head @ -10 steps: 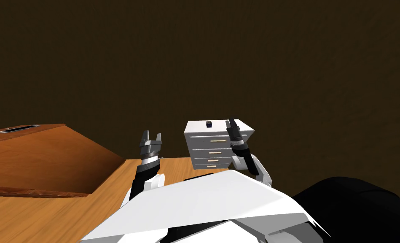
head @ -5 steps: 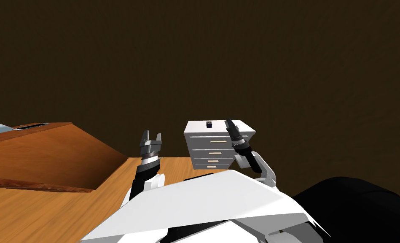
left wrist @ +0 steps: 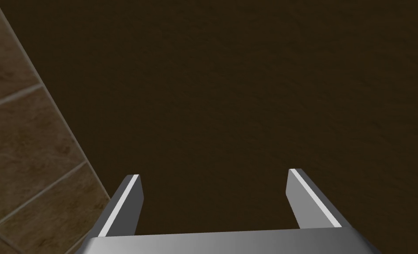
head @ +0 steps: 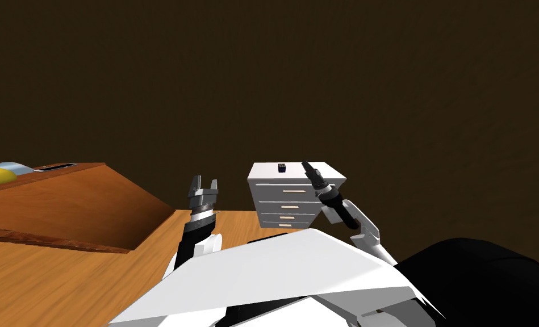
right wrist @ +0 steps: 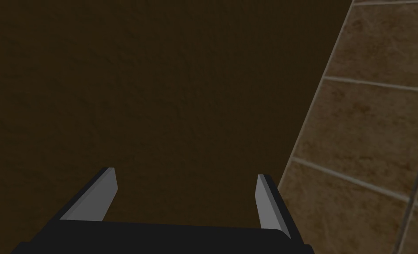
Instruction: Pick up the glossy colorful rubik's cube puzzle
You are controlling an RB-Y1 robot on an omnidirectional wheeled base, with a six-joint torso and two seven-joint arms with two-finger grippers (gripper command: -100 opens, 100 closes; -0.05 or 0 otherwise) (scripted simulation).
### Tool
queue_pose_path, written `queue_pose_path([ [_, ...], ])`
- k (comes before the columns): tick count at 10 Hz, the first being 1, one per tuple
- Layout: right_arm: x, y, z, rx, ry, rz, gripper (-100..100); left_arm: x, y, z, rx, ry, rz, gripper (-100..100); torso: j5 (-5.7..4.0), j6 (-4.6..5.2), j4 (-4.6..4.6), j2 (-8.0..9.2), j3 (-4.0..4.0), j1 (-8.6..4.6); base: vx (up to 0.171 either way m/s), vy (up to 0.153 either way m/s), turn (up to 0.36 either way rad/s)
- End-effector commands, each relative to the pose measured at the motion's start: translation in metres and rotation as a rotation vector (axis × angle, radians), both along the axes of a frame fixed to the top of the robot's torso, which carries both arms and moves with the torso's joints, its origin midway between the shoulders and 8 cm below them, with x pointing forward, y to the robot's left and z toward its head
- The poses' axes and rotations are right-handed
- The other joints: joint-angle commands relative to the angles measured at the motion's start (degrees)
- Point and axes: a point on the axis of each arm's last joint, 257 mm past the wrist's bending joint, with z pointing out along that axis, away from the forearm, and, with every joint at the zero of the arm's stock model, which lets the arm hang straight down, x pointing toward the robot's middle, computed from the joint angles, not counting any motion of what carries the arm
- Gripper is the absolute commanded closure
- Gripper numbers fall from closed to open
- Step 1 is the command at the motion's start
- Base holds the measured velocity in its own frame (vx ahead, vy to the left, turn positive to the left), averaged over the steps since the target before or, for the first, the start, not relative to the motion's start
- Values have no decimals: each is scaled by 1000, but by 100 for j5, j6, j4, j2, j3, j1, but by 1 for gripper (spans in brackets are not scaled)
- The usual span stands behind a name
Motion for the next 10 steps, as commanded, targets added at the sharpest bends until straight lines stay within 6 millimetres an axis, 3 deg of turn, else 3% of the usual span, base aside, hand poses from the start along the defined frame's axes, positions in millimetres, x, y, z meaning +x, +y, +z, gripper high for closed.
queue_pose_path([
  [1, 0, 2, 0, -30, 3, 11, -100, 0, 0, 0, 0, 0, 0, 0, 0, 0, 0, 0, 0, 0, 1, -11, 5],
  [10, 5, 1, -20, -357, 36, 92, -100, 0, 0, 0, 0, 0, 0, 0, 1, 1, 0, -1, -1, 9, 2, -17, 40],
])
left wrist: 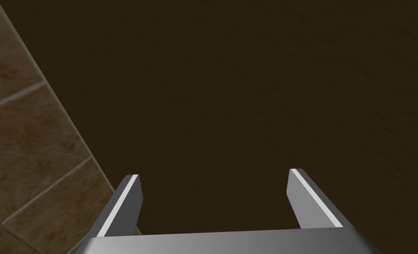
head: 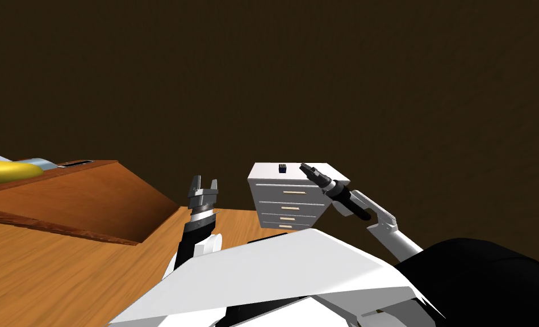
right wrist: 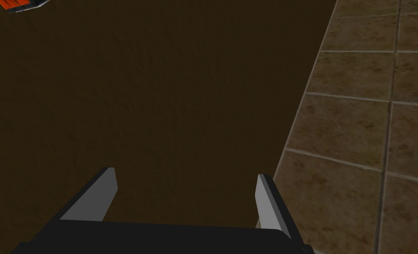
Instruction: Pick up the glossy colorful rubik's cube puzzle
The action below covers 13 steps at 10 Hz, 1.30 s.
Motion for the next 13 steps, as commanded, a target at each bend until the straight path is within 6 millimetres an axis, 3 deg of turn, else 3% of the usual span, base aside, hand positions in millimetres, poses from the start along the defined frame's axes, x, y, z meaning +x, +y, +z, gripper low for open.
queue_pose_path([
  [1, 0, 1, -3, -56, 7, 17, -100, 0, 0, 0, 0, 0, 0, 0, 0, 0, 0, 0, 0, 0, 3, -17, 37],
  [13, 7, -20, -26, -451, 79, 99, -100, 0, 0, 0, 0, 0, 0, 0, 0, 1, 0, -1, -1, 5, 4, -7, 25],
])
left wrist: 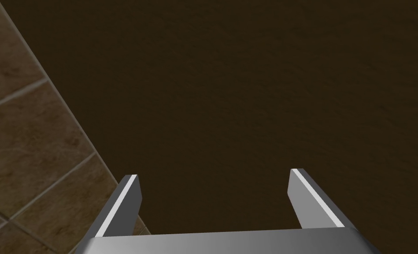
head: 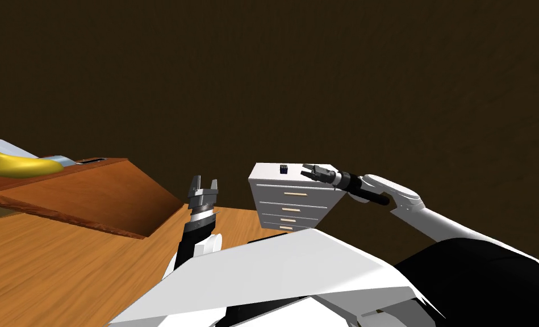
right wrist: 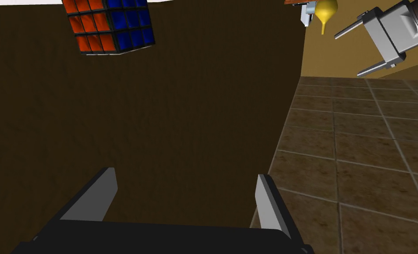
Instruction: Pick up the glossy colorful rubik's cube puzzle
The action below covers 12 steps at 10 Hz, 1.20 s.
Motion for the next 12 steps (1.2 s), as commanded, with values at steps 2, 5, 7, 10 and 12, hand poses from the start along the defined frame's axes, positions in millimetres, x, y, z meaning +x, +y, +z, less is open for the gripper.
queue_pose_path([
  [2, 3, -11, -5, -93, 22, 11, -100, 0, 0, 0, 0, 0, 0, 0, 0, 0, 0, 1, 1, 1, 4, 1, 17],
  [5, 5, -21, -9, -193, 46, 25, -100, 0, 0, 0, 0, 0, 0, 0, 0, 0, 0, 1, 0, 3, 5, 3, 15],
  [7, 6, -18, -8, -246, 53, 47, -100, 0, 0, 0, 0, 0, 0, 0, 1, 0, 0, 0, 0, 5, 4, 3, 9],
  [10, 9, -28, -11, -346, 77, 61, -100, 0, 0, 0, 0, 0, 0, 0, 1, 0, 0, 0, 0, 7, 6, 7, 11],
  [12, 12, -40, -13, -419, 99, 63, -100, 0, 0, 0, 0, 0, 0, 0, 1, 1, 0, 0, 0, 7, 10, 14, 9],
])
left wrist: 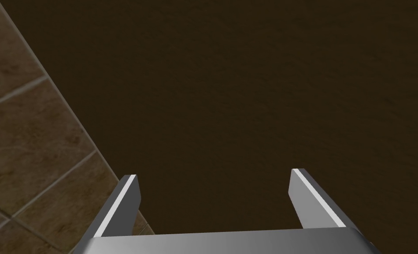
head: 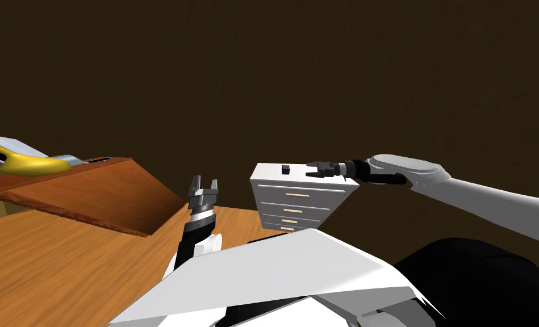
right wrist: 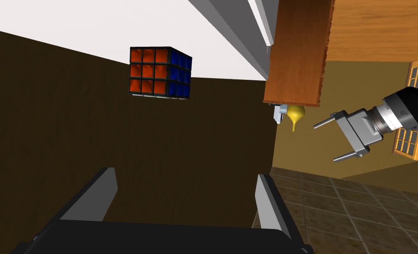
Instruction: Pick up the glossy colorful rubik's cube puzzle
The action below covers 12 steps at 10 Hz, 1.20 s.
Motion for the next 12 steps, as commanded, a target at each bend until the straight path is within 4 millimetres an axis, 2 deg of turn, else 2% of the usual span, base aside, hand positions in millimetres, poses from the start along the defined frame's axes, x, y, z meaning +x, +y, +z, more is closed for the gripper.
queue_pose_path([
  [1, 2, 0, 1, -44, 8, 15, -100, 0, 0, 0, 0, 0, 0, 0, 0, 0, 0, 0, 0, 0, 5, 8, 0],
  [2, 5, -13, -1, -89, 24, 3, -100, 0, 0, 0, 0, 0, 0, 0, 0, 0, 0, 1, 1, -1, 9, 21, 8],
  [4, 6, -10, 1, -140, 32, 27, -100, 0, 0, 0, 0, 0, 0, 0, 1, 0, 0, 0, 0, 3, 7, 15, -1],
  [5, 9, -23, 0, -187, 49, 15, -100, 0, 0, 0, 0, 0, 0, 0, 0, 0, 0, 1, 1, 0, 10, 17, 0],
  [7, 11, -20, 2, -234, 56, 38, -100, 0, 0, 0, 0, 0, 0, 0, 0, 0, 0, -1, 0, 4, 11, 18, -2],
  [8, 14, -32, 2, -279, 73, 26, -100, 0, 0, 0, 0, 0, 0, 0, 0, 0, 0, 0, 0, 2, 14, 27, -7],
  [10, 16, -28, 4, -325, 78, 49, -100, 0, 0, 0, 0, 0, 0, 0, 1, 0, -1, -1, -1, 7, 9, 21, -4],
  [11, 19, -40, 4, -371, 96, 39, -100, 0, 0, 0, 0, 0, 0, 0, 0, 0, 0, 1, 0, 3, 12, 28, -13],
  [12, 20, -37, 5, -398, 99, 53, -100, 0, 0, 0, 0, 0, 0, 0, 0, 1, 0, -1, 0, 6, 15, 33, -15],
])
